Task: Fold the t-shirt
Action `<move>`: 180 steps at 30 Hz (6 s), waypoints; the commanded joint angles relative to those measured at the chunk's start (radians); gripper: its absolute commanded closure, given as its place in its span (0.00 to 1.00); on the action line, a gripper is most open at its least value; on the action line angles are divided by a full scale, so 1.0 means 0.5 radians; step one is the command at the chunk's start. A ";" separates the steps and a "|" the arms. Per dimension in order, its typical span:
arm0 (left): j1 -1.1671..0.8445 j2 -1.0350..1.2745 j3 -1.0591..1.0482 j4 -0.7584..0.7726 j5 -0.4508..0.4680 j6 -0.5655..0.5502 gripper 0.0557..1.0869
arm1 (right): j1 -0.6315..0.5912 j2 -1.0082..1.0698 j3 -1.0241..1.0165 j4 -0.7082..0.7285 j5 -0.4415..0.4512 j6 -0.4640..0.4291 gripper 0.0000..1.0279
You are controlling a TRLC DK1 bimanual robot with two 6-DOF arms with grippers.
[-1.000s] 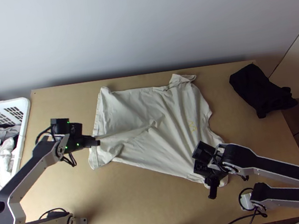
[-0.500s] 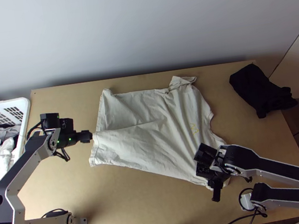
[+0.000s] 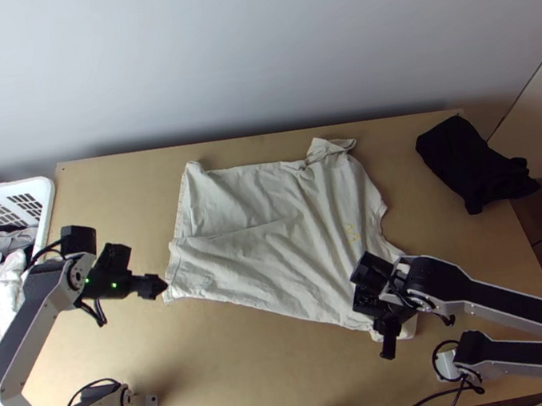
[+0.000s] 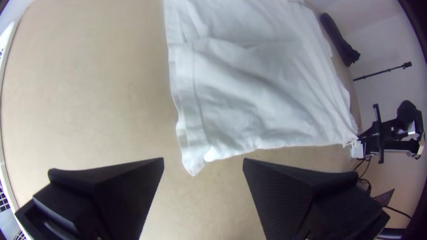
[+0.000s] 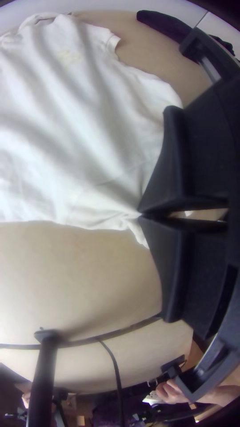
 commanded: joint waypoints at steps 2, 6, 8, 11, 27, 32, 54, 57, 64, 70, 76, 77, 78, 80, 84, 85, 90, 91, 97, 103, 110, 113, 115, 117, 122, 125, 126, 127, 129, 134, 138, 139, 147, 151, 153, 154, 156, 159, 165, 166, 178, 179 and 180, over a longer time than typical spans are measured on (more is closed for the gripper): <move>-0.122 -0.068 -0.135 -0.089 0.030 0.036 0.15 | -0.046 0.020 0.053 0.013 -0.002 -0.005 0.97; -0.186 -0.025 -0.209 0.003 0.030 0.005 0.16 | -0.064 0.014 0.059 0.013 -0.002 -0.002 0.97; -0.192 0.000 -0.249 0.062 0.027 -0.007 0.20 | -0.076 0.011 0.068 0.013 0.001 0.005 0.97; -0.195 0.027 -0.301 0.154 0.027 -0.022 0.20 | -0.082 0.005 0.074 0.013 -0.002 0.011 0.97; -0.119 0.110 -0.307 0.436 -0.022 -0.035 0.26 | -0.082 0.001 0.074 0.003 -0.002 0.020 0.97; -0.119 0.187 -0.332 0.448 -0.019 -0.065 0.60 | -0.086 0.001 0.077 0.003 -0.002 0.020 0.97; 0.541 -0.055 -0.099 -0.831 0.015 0.852 0.97 | -0.070 0.057 0.271 -0.392 -0.116 -0.183 0.97; 0.572 -0.059 -0.129 -1.021 0.005 0.969 0.97 | 0.000 0.069 0.197 -0.487 -0.128 -0.189 0.97; 0.596 -0.105 -0.234 -1.071 -0.117 1.054 0.97 | 0.212 0.035 0.096 -0.491 -0.165 -0.140 0.97; 0.501 -0.108 -0.243 -1.052 -0.111 1.048 0.89 | 0.264 0.041 0.080 -0.374 -0.177 -0.109 0.97; 0.360 -0.098 -0.316 -0.997 -0.041 1.018 0.43 | 0.255 0.051 0.096 -0.343 -0.180 -0.069 0.64; 0.348 -0.098 -0.320 -0.988 -0.035 1.015 0.37 | 0.252 0.054 0.099 -0.337 -0.180 -0.057 0.54; 0.335 -0.098 -0.316 -0.985 -0.032 1.015 0.30 | 0.246 0.060 0.105 -0.337 -0.180 -0.048 0.41; 0.326 -0.095 -0.280 -0.985 -0.022 1.008 0.19 | 0.224 0.066 0.142 -0.337 -0.180 -0.045 0.26; 0.326 -0.009 -0.010 -0.926 0.128 0.867 0.15 | 0.040 0.100 0.390 -0.340 -0.180 -0.054 0.13; 0.326 0.037 0.085 -0.899 0.174 0.803 0.15 | -0.018 0.127 0.488 -0.359 -0.183 -0.060 0.13; 0.207 0.297 0.487 -0.512 0.312 0.364 0.15 | -0.224 0.290 0.915 -0.460 -0.199 -0.069 0.13; 0.173 0.359 0.549 -0.408 0.309 0.263 0.15 | -0.245 0.317 0.979 -0.472 -0.202 -0.066 0.13; 0.029 0.810 0.908 0.138 0.232 -0.188 0.15 | -0.356 0.416 1.157 -0.491 -0.217 -0.008 0.13; -0.042 1.239 1.208 0.537 0.021 -0.348 0.15 | -0.435 0.440 1.191 -0.377 -0.220 0.069 0.13; -0.076 1.607 1.595 0.534 -0.038 -0.397 0.15 | -0.512 0.477 1.151 -0.267 -0.223 0.118 0.13; -0.106 1.669 1.662 0.509 -0.050 -0.403 0.20 | -0.613 0.508 1.130 -0.211 -0.223 0.103 0.13; -0.122 1.696 1.690 0.476 -0.050 -0.418 0.26 | -0.745 0.538 1.142 -0.135 -0.223 0.066 0.13; -0.134 1.712 1.702 0.445 -0.050 -0.424 0.27 | -0.908 0.603 1.197 -0.040 -0.223 0.032 0.13; -0.165 1.712 1.702 0.325 -0.050 -0.424 0.27 | -1.251 0.888 1.492 0.080 -0.223 0.001 0.10; -0.177 1.702 1.696 0.282 -0.050 -0.424 0.27 | -1.328 1.020 1.627 0.120 -0.223 -0.005 0.10; -0.180 1.702 1.693 0.279 -0.050 -0.421 0.29 | -1.331 1.057 1.657 0.126 -0.223 -0.005 0.10; -0.183 1.702 1.687 0.276 -0.050 -0.415 0.32 | -1.334 1.084 1.679 0.141 -0.223 -0.002 0.10; -0.189 1.712 1.684 0.276 -0.050 -0.412 0.39 | -1.334 1.137 1.713 0.178 -0.223 0.008 0.10; -0.211 1.718 1.668 0.270 -0.047 -0.415 0.64 | -1.331 1.302 1.792 0.276 -0.220 0.020 0.10; -0.217 1.709 1.641 0.270 -0.047 -0.427 0.92 | -1.328 1.517 1.967 0.295 -0.217 0.020 0.10; -0.217 1.699 1.626 0.270 -0.050 -0.424 0.96 | -1.322 1.575 2.016 0.304 -0.205 0.020 0.10; -0.217 1.607 1.586 0.273 -0.047 -0.418 0.97 | -1.319 2.057 2.430 0.329 -0.064 0.017 0.11; -0.223 1.561 1.570 0.273 -0.044 -0.424 0.97 | -1.297 2.213 2.544 0.335 0.004 0.001 0.11; -0.226 1.549 1.561 0.273 -0.044 -0.424 0.97 | -1.297 2.287 2.605 0.335 0.041 -0.005 0.13; -0.226 1.543 1.558 0.273 -0.044 -0.424 0.97 | -1.297 2.324 2.630 0.335 0.059 -0.005 0.15; -0.223 1.537 1.558 0.273 -0.044 -0.424 0.97 | -1.319 2.361 2.654 0.335 0.068 -0.005 0.16; -0.223 1.525 1.558 0.270 -0.044 -0.424 0.97 | -1.334 2.376 2.645 0.335 0.068 -0.008 0.24; -0.217 1.521 1.564 0.270 -0.044 -0.421 0.97 | -1.340 2.348 2.630 0.335 0.065 -0.072 0.29; -0.214 1.521 1.564 0.267 -0.044 -0.421 0.97 | -1.350 2.342 2.624 0.335 0.065 -0.081 0.29; -0.226 1.518 1.570 0.258 -0.044 -0.427 0.97 | -1.304 2.345 2.590 0.307 0.062 -0.127 0.97; -0.226 1.518 1.573 0.258 -0.044 -0.427 0.97 | -1.297 2.339 2.596 0.307 0.062 -0.112 0.97; -0.226 1.515 1.576 0.258 -0.044 -0.427 0.97 | -1.294 2.330 2.605 0.307 0.062 -0.109 0.97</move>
